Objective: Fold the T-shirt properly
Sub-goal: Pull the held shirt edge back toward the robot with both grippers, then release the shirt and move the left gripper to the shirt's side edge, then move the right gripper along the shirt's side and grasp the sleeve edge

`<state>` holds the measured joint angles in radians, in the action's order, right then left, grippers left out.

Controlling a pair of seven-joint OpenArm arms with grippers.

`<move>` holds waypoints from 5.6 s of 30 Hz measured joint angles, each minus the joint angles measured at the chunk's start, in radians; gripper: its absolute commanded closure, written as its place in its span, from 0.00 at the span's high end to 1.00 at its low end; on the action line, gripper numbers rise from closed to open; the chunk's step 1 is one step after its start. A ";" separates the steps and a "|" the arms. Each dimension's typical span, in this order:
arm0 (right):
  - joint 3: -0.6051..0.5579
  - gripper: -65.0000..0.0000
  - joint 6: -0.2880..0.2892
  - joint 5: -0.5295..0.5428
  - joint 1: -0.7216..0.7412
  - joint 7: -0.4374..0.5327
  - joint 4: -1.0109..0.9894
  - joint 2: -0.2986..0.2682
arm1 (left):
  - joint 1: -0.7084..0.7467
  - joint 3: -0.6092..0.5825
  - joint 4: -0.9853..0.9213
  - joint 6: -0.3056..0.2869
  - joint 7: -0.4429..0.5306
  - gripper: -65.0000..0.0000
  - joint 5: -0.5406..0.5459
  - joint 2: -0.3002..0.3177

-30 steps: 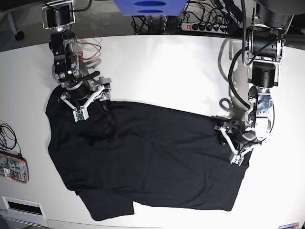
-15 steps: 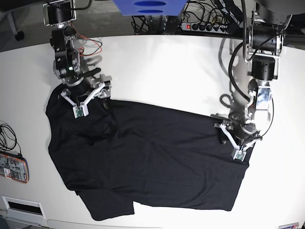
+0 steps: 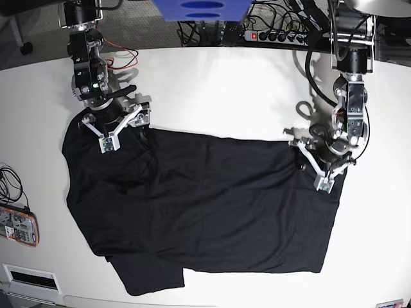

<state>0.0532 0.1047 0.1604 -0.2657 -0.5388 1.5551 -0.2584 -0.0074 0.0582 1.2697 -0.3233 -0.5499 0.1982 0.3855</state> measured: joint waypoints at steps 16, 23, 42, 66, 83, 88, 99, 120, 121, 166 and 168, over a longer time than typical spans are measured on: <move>0.001 0.94 0.000 -0.007 -0.158 0.012 0.117 -0.002 | 0.254 0.050 0.203 0.040 0.127 0.49 -0.022 -0.050; 0.008 0.94 0.001 -0.008 -0.207 0.051 0.127 -0.006 | 0.349 0.110 0.292 0.011 0.053 0.49 -0.014 -0.056; 0.079 0.94 0.006 -0.004 -0.341 -0.010 0.233 -0.006 | 0.531 0.238 0.439 -0.002 -0.059 0.49 0.009 -0.058; 0.009 0.94 0.000 -0.011 -0.366 -0.127 0.318 -0.007 | 0.600 0.306 0.683 0.005 -0.387 0.49 -0.147 -0.169; 0.007 0.94 0.000 -0.010 -0.366 -0.128 0.320 -0.008 | 0.507 0.479 0.829 0.001 -0.410 0.49 -0.162 -0.175; 0.011 0.94 0.008 -0.004 -0.328 -0.174 0.336 -0.006 | 0.403 0.567 0.820 0.000 -0.326 0.49 -0.163 -0.166; 0.010 0.94 0.009 -0.003 -0.180 -0.174 0.366 -0.005 | 0.291 0.477 0.575 -0.008 -0.134 0.49 -0.160 0.032; 0.006 0.94 0.011 -0.003 -0.111 -0.171 0.370 -0.005 | -0.366 0.224 -0.463 -0.127 0.054 0.50 0.113 0.204; 0.007 0.94 0.011 -0.003 -0.111 -0.171 0.370 -0.005 | -0.372 0.219 -0.488 -0.129 0.087 0.50 0.113 0.203; 0.005 0.94 0.019 0.002 0.269 -0.394 0.326 -0.013 | -0.353 0.215 -0.582 -0.126 0.185 0.00 0.129 0.145; 0.000 0.94 0.013 0.001 0.421 -0.412 0.277 -0.010 | -0.353 0.216 -0.581 -0.126 0.187 0.00 0.131 0.143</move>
<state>0.0532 0.1177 0.1612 0.1551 -0.9504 1.8320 -0.2684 -0.3603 0.2741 0.6888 -0.4496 -0.3634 0.3294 0.5285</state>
